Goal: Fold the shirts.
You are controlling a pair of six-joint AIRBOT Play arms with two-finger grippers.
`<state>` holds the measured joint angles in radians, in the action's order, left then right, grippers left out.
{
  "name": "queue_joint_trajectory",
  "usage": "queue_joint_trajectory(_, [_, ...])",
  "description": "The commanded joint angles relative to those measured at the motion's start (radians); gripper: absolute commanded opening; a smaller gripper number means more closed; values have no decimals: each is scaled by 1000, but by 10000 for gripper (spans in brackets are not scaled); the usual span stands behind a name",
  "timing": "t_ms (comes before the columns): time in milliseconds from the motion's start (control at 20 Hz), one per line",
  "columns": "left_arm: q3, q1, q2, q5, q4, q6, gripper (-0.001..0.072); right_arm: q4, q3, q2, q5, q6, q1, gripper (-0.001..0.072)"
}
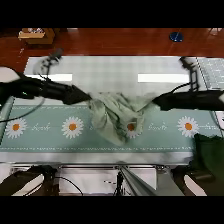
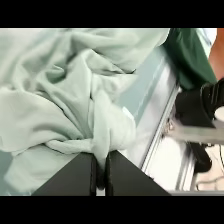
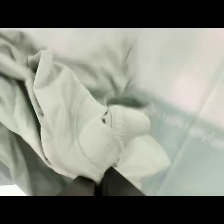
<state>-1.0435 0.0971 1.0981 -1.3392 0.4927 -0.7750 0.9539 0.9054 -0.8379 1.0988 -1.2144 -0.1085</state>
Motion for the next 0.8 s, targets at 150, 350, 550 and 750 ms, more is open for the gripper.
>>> queue_joint_trajectory(150, [-468, -41, -148, -121, 57, -135, 24, 59, 348, 129, 35, -113, 19, 32])
queue_joint_trajectory(350, [-744, -41, -150, -287, 227, -265, 24, 103, 557, 129, 116, -149, 19, 32])
queue_joint_trajectory(550, [-936, -41, -150, -422, 250, -368, 24, 161, 747, 129, 230, -236, 19, 32])
queue_joint_trajectory(750, [-1054, -41, -161, -447, 250, -409, 24, 159, 893, 128, 291, -321, 19, 32])
